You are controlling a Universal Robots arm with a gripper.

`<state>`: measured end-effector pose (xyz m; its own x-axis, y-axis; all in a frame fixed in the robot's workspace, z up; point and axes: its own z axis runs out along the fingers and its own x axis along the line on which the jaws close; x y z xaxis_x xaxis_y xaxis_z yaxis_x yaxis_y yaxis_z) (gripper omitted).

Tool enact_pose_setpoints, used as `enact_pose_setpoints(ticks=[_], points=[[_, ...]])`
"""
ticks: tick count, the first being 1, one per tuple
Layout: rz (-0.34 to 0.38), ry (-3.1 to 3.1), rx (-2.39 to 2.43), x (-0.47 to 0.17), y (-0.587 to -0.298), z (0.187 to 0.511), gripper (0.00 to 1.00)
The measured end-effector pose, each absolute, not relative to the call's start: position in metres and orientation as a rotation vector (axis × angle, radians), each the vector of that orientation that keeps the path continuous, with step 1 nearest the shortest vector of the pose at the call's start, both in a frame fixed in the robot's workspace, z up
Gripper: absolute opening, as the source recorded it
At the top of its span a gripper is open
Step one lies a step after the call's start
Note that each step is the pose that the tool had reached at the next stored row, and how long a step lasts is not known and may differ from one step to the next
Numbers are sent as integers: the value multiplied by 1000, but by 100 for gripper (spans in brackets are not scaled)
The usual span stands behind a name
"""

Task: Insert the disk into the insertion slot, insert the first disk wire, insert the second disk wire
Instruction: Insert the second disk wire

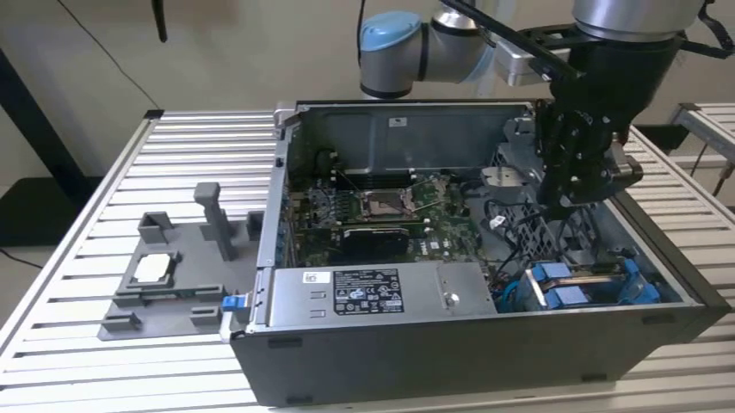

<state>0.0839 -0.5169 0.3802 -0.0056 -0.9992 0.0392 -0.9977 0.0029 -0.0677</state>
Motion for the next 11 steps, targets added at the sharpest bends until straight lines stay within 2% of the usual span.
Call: enact_pose_setpoints(ticks=[11], points=[[-217, 2194, -2236, 74, -508, 374, 33]])
